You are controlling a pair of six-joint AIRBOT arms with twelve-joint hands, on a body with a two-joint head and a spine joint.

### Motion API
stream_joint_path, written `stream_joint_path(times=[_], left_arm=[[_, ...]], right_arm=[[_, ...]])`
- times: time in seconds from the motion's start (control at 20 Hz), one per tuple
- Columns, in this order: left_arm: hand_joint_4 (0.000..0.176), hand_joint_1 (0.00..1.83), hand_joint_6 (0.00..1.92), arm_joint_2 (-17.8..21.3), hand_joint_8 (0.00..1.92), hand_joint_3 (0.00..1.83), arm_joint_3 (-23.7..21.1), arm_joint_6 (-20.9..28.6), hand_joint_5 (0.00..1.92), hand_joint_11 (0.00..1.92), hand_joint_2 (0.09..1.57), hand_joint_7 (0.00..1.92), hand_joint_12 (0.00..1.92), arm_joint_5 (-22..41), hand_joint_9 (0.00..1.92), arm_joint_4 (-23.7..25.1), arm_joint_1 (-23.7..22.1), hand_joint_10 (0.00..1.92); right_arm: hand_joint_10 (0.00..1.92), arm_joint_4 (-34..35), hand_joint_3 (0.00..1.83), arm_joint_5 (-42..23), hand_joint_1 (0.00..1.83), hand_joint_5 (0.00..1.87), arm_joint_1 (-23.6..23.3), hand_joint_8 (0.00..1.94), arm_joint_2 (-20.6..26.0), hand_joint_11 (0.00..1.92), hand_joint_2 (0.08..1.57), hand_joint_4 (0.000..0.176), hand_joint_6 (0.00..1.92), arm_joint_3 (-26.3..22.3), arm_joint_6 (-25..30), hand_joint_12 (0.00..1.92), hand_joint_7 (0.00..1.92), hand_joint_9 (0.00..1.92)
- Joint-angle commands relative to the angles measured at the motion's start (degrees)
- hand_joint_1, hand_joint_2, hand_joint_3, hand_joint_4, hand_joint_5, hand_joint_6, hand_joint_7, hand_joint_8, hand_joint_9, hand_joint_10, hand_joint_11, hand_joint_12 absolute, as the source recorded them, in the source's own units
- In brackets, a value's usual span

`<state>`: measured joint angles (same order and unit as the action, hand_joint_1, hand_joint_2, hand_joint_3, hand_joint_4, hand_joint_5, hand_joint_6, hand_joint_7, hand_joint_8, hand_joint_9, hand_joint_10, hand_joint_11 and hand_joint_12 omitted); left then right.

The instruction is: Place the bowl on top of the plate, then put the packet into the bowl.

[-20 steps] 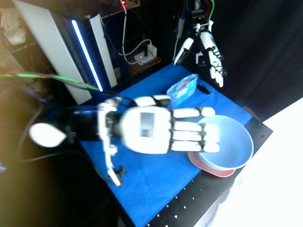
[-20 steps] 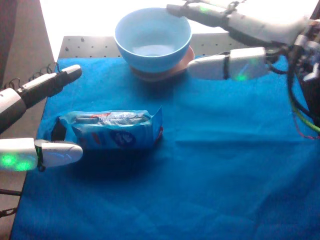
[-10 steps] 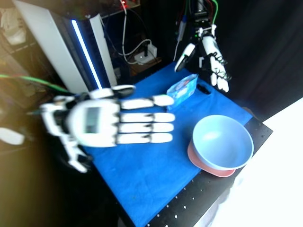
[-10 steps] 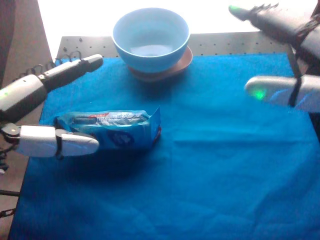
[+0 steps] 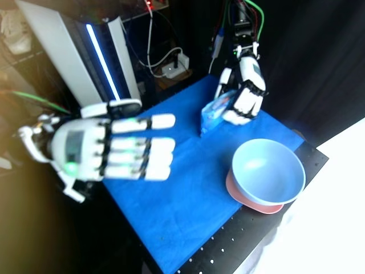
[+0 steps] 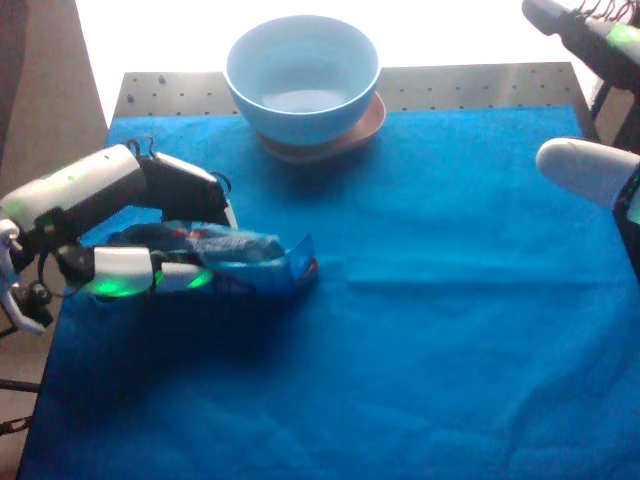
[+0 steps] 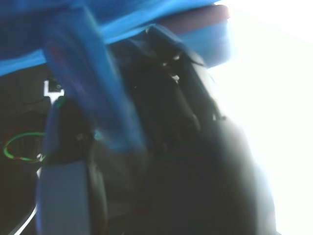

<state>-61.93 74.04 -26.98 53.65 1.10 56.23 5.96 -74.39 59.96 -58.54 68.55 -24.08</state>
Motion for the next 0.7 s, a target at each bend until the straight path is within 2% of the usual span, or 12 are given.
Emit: stream_joint_path(times=[0.0,0.1,0.15,0.2,0.3,0.35,0.4,0.45,0.5,0.55,0.6,0.65], left_arm=[[0.0,1.37,1.0,0.0,1.05,0.0,0.5,0.5,0.94,0.75,1.13,0.89,1.24,6.9,0.91,-1.4,-1.4,1.24],[0.0,1.37,0.94,0.2,1.0,0.0,1.4,0.5,0.98,0.74,1.11,0.93,1.25,7.7,0.91,-0.8,-4.1,1.21],[0.0,1.38,0.82,0.4,1.06,0.0,1.6,0.5,1.04,0.73,1.11,0.92,1.28,8.0,0.9,-0.4,-5.2,1.22],[0.0,1.38,0.86,0.8,0.97,0.0,1.9,0.5,1.03,0.77,1.1,0.97,1.22,8.6,0.94,0.1,-6.6,1.16],[0.0,1.38,0.76,1.7,0.85,0.0,2.0,0.5,1.06,0.7,1.07,1.09,1.14,10.4,0.96,0.6,-8.5,1.12],[0.0,1.37,0.88,2.2,0.86,0.0,2.3,0.4,1.02,0.71,1.08,1.07,1.19,11.7,0.92,0.7,-10.1,1.15],[0.0,1.37,0.88,2.3,0.86,0.0,2.6,0.3,1.02,0.71,1.08,1.07,1.19,12.0,0.92,0.7,-11.2,1.15],[0.0,1.37,0.88,2.2,0.85,0.0,2.9,0.2,1.03,0.81,1.08,1.06,1.22,12.1,0.94,0.7,-12.0,1.14],[0.0,1.38,0.97,1.9,0.93,0.0,3.6,-0.9,0.99,0.84,1.1,0.99,1.26,11.6,0.91,0.6,-13.9,1.18],[0.0,1.37,1.05,1.1,1.01,0.0,4.6,-1.9,0.96,0.82,1.12,0.92,1.28,10.1,0.88,0.5,-16.3,1.21],[0.0,1.37,1.1,0.0,0.98,0.0,5.8,-2.2,0.94,0.85,1.12,0.92,1.24,8.2,0.9,0.7,-18.4,1.18],[0.0,1.37,1.12,-1.4,0.97,0.0,7.6,-2.4,0.93,0.87,1.12,0.92,1.17,5.7,0.91,1.2,-20.6,1.15]], right_arm=[[0.0,0.1,0.0,-7.3,0.29,0.0,-0.4,0.0,0.0,0.0,1.17,0.146,0.0,0.0,0.4,0.0,0.0,0.0],[0.0,0.6,0.01,-7.3,0.28,0.0,0.1,0.0,0.0,0.0,1.19,0.145,0.0,0.0,0.4,0.0,0.0,0.0],[0.0,0.7,0.0,-7.3,0.29,0.0,0.2,0.0,0.0,0.0,1.18,0.156,0.0,0.0,0.4,0.0,0.0,0.0],[0.0,0.9,0.0,-7.3,0.28,0.0,0.4,0.0,-0.1,0.0,1.19,0.134,0.0,0.0,0.4,0.0,0.0,0.0],[0.0,1.0,0.01,-7.3,0.23,0.0,0.6,0.0,-0.2,0.0,1.2,0.137,0.0,0.0,0.4,0.0,0.0,0.0],[0.0,1.1,0.01,-7.3,0.24,0.0,0.7,0.0,-0.3,0.0,1.21,0.155,0.0,0.0,0.4,0.0,0.0,0.0],[0.0,1.3,0.01,-7.3,0.24,0.0,0.7,0.0,-0.3,0.0,1.21,0.155,0.0,0.0,0.4,0.0,0.0,0.0],[0.0,1.3,0.01,-7.3,0.23,0.0,0.8,0.0,-0.3,0.0,1.21,0.145,0.0,0.0,0.4,0.0,0.0,0.0],[0.0,1.4,0.01,-7.3,0.24,0.0,0.9,0.0,-0.4,0.0,1.22,0.146,0.0,0.0,0.4,0.0,0.0,0.0],[0.0,1.6,0.01,-7.3,0.29,0.0,1.0,0.0,-0.5,0.0,1.23,0.129,0.0,0.0,0.4,0.0,0.0,0.0],[0.0,1.7,0.01,-7.3,0.3,0.0,1.1,0.0,-0.6,0.0,1.23,0.147,0.0,0.0,0.4,0.0,0.0,0.0],[0.0,1.8,0.0,-7.3,0.32,0.0,1.2,0.0,-0.6,0.0,1.23,0.138,0.0,0.1,0.4,0.0,0.0,0.0]])
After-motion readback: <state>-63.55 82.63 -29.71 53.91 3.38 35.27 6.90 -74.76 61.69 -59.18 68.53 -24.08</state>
